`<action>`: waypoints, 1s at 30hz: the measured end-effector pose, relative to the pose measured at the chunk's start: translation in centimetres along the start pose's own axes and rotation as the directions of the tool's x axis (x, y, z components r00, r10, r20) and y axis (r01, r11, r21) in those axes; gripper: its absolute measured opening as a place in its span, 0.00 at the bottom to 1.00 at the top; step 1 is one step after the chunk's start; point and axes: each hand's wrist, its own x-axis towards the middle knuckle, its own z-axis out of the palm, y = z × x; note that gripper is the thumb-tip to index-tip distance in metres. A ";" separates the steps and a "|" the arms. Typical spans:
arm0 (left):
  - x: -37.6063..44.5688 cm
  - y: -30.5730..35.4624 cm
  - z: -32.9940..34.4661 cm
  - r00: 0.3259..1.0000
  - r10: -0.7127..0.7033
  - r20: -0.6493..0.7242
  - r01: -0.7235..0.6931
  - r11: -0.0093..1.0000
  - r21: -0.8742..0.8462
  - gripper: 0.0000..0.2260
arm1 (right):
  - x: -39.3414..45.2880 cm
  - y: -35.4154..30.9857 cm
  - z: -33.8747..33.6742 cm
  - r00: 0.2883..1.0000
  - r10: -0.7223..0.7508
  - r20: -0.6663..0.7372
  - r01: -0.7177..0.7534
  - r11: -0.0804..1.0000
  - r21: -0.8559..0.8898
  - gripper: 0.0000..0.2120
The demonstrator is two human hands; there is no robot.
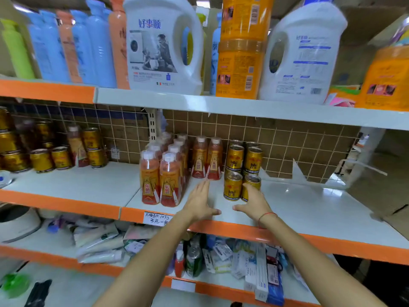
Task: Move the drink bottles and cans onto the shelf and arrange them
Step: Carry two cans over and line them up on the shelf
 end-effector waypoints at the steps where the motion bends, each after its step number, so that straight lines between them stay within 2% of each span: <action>1: -1.1 0.0 -0.3 1.000 -0.005 -0.001 0.005 1.000 0.019 0.50 | -0.5 -0.5 0.1 1.000 -0.013 0.011 0.013 1.000 -0.020 0.39; 4: -4.9 -0.4 -1.2 0.999 -0.034 -0.001 0.034 0.994 0.102 0.48 | -2.7 -2.9 0.5 0.995 -0.071 0.062 0.076 0.995 -0.066 0.42; 8: -9.9 -3.3 -2.5 0.991 -0.124 -0.051 0.129 0.985 0.113 0.47 | -4.5 -5.9 2.8 0.980 -0.136 0.143 0.151 0.983 -0.102 0.40; 14: -16.4 -8.5 -6.5 0.954 -0.259 -0.152 0.283 0.946 0.157 0.44 | -6.7 -12.7 7.2 0.929 -0.281 0.242 0.300 0.953 -0.046 0.36; 20: -20.8 -14.3 -11.6 0.904 -0.346 -0.250 0.383 0.916 0.116 0.45 | -7.2 -21.1 11.3 0.863 -0.422 0.279 0.439 0.899 0.002 0.36; 30: -26.5 -26.2 -21.3 0.844 -0.412 -0.343 0.455 0.889 0.051 0.44 | -6.9 -35.0 20.2 0.821 -0.484 0.303 0.490 0.870 0.061 0.37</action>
